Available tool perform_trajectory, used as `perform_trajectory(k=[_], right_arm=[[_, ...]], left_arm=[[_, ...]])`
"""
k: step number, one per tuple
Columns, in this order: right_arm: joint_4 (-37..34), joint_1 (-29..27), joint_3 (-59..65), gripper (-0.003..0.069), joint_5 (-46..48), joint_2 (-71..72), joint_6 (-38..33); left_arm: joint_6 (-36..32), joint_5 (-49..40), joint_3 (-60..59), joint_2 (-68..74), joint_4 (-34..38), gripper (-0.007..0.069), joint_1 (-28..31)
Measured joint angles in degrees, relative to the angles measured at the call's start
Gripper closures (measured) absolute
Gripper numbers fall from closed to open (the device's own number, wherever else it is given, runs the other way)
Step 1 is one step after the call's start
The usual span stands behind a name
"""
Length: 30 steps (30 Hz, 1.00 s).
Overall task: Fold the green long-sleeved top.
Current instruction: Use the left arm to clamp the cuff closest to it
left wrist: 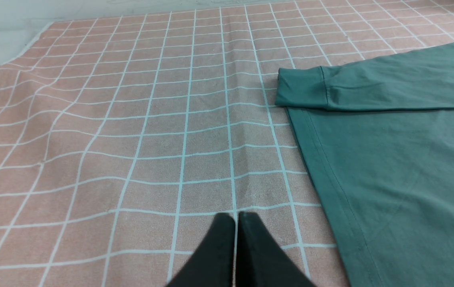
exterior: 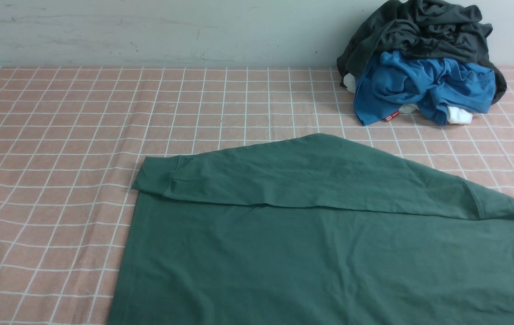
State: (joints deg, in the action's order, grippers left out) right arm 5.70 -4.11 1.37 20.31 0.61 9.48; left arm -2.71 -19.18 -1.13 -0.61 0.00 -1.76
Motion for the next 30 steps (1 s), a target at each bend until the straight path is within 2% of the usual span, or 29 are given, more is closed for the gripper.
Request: perform_trajectory(k=[7,10,12,13,14,15,16,17,21,27,29,30], right_arm=[[0.0,0.0,0.0,0.0673,0.0,0.0,0.0],[0.0,0.0,0.0,0.0673,0.0,0.0,0.0],[0.0,0.0,0.0,0.0673,0.0,0.0,0.0],[0.0,0.0,0.0,0.0673,0.0,0.0,0.0],[0.0,0.0,0.0,0.0673,0.0,0.0,0.0],[0.0,0.0,0.0,0.0673,0.0,0.0,0.0],[0.0,0.0,0.0,0.0673,0.0,0.0,0.0],[0.0,0.0,0.0,0.0673,0.0,0.0,0.0],[0.0,0.0,0.0,0.0673,0.0,0.0,0.0],[-1.88,0.0,0.0,0.0673,0.0,0.0,1.66],[-7.97,0.0,0.0,0.0673,-0.06,0.0,5.02],[-8.73,0.0,0.0,0.0673,-0.12,0.0,5.9]], left_arm=[[0.0,0.0,0.0,0.0,0.33,0.0627,0.0],[3.11,0.0,0.0,0.0,4.13,0.0627,0.0],[7.28,0.05,0.0,0.0,11.28,0.0627,0.0],[7.82,0.05,0.0,0.0,11.28,0.0627,0.0],[12.36,0.05,-0.05,0.0,19.69,0.0627,0.0],[14.99,0.0,-0.19,0.0,24.4,0.0627,0.0],[15.95,0.0,-0.17,0.0,25.32,0.0627,0.0],[18.94,0.0,-0.45,0.0,31.88,0.0627,0.0],[20.83,0.06,-0.53,0.0,40.25,0.0627,0.0],[20.07,0.11,-0.53,0.0,42.14,0.0627,0.0],[16.85,-0.17,-0.23,0.0,42.26,0.0627,0.0],[16.37,-0.43,0.06,0.0,42.26,0.0627,0.0]])
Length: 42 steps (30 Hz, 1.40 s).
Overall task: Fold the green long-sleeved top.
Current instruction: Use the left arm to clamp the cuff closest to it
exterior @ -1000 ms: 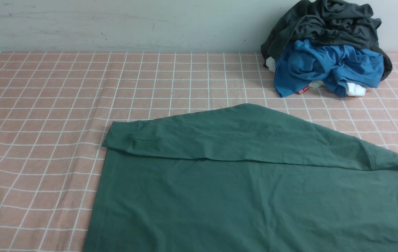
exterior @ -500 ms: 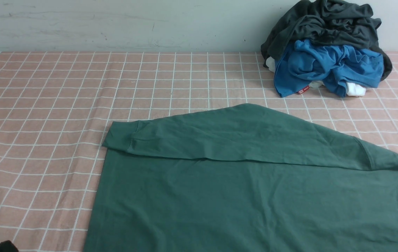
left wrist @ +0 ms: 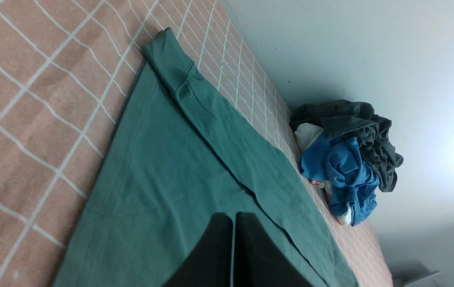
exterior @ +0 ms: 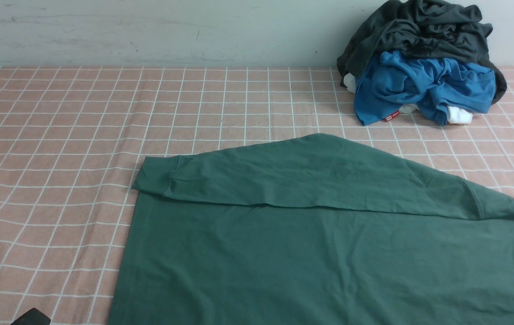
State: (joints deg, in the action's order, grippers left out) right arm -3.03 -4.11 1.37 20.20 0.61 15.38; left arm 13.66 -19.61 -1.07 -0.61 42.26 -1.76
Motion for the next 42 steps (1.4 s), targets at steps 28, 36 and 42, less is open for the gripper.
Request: perform_trajectory(k=[28,36,42], right_arm=[[-22.45,0.29,-30.36,0.0673,20.71,-14.65,-29.09],[-11.84,6.06,-44.92,0.0673,47.0,-38.95,-31.49],[-8.84,15.18,-45.17,0.0673,50.16,-47.37,-31.65]], left_arm=[[-33.23,-42.84,36.19,50.35,-30.79,0.0475,-12.8],[-33.56,-39.76,36.56,63.53,-32.79,0.0211,-25.02],[-33.56,-31.83,36.76,73.34,-35.98,0.0163,-29.54]])
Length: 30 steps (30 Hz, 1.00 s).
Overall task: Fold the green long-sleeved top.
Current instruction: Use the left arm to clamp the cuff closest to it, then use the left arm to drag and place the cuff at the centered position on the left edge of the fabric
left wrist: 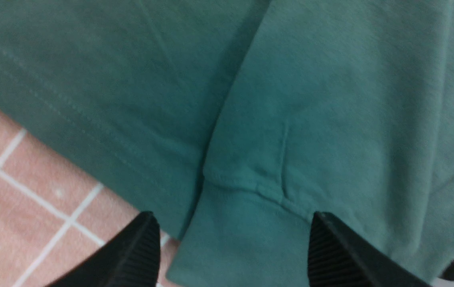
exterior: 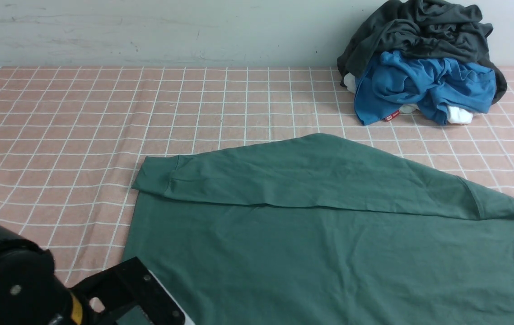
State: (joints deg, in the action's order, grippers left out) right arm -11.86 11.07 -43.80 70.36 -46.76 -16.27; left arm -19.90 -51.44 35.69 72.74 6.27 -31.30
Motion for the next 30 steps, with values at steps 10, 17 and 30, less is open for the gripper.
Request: perform_trajectory(k=[10,17,30], right_arm=[[1.93,3.52,0.0,0.0673,-3.51,-3.13,0.0],[1.93,3.59,0.0,0.0673,-4.04,-3.13,0.0],[1.93,3.59,0.0,0.0673,-5.11,-3.13,0.0]], left_arm=[[-0.07,5.98,1.17,13.27,-0.33,0.0291,-2.51],[-0.6,3.65,4.52,14.15,-1.87,0.0585,-5.35],[1.62,-7.02,26.31,15.08,-15.58,0.0624,-5.35]])
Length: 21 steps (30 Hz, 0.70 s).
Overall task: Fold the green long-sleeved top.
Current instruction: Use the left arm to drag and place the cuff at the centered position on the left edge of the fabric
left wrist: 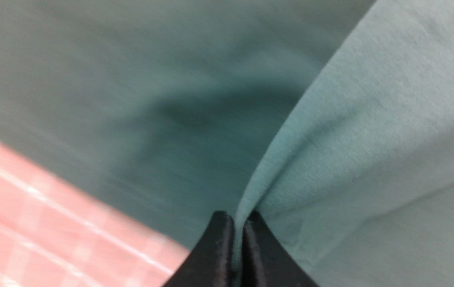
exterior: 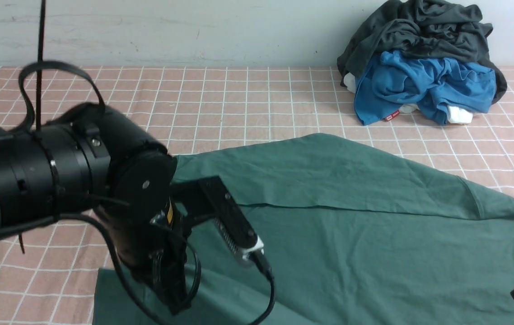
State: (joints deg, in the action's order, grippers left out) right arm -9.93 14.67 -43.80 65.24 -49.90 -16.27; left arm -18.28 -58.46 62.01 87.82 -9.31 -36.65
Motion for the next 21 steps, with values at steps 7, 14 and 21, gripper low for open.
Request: perform_trajectory(k=[7,14,21], right_arm=[[0.07,0.0,0.0,0.0673,-1.16,0.0,0.0],[3.61,0.0,0.0,0.0673,-1.77,-0.15,4.23],[5.36,0.0,0.0,0.0673,-2.71,-0.15,6.74]], left_arm=[[0.35,-4.67,14.27,7.54,-2.02,0.0614,4.49],[0.35,-4.94,17.69,15.45,-0.7,0.0606,7.15],[1.52,-1.0,18.1,19.63,-0.8,0.0497,7.51]])
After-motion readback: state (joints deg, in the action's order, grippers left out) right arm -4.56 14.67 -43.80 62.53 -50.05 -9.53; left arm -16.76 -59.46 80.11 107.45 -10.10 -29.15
